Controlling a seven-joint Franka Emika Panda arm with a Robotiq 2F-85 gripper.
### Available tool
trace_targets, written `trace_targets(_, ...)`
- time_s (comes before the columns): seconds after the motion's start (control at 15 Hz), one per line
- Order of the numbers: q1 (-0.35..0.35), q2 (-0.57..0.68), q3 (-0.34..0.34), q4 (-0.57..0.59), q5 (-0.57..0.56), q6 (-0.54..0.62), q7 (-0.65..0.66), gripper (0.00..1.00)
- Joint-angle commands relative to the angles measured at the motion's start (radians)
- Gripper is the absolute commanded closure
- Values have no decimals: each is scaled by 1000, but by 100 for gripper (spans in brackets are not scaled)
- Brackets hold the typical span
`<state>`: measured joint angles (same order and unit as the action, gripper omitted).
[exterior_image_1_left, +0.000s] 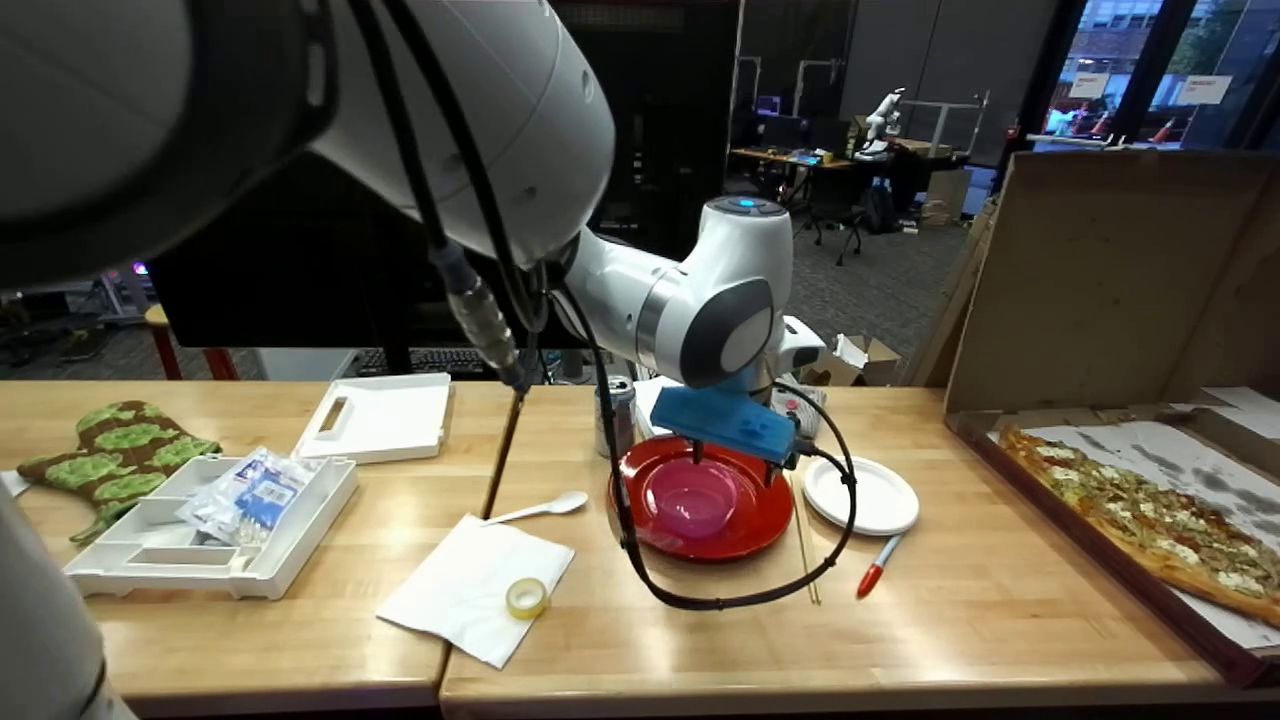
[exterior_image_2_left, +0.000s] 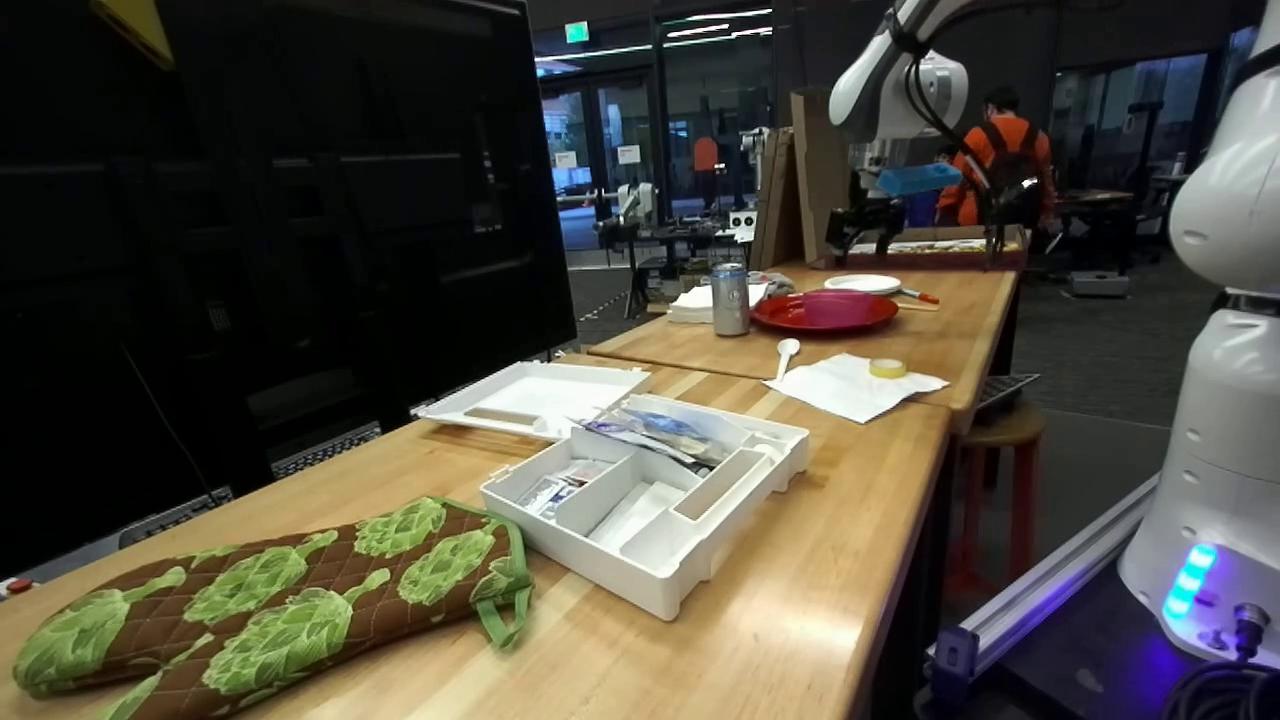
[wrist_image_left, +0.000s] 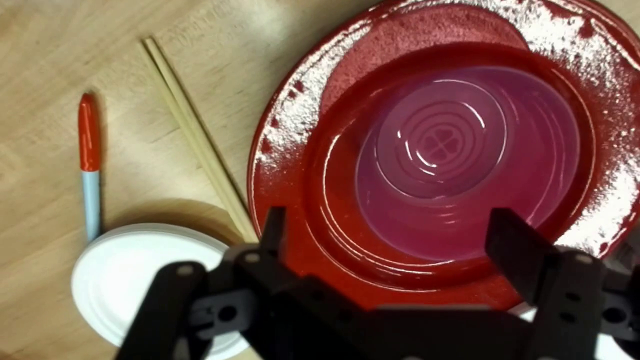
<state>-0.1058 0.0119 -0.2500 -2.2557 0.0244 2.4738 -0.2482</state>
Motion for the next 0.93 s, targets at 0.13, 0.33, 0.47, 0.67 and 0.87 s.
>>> trace_targets(0.13,-46,152,34,166,3,-121,31,0)
trace_targets(0.33,-72,194,48,204,27,-197,-31,0)
trace_targets(0.47,-90,211,60,218,43,-241,-68,0)
trace_targets(0.67,-116,213,76,223,73,-300,-137,0)
trace_targets(0.87,-131,199,82,216,83,-348,-201,27)
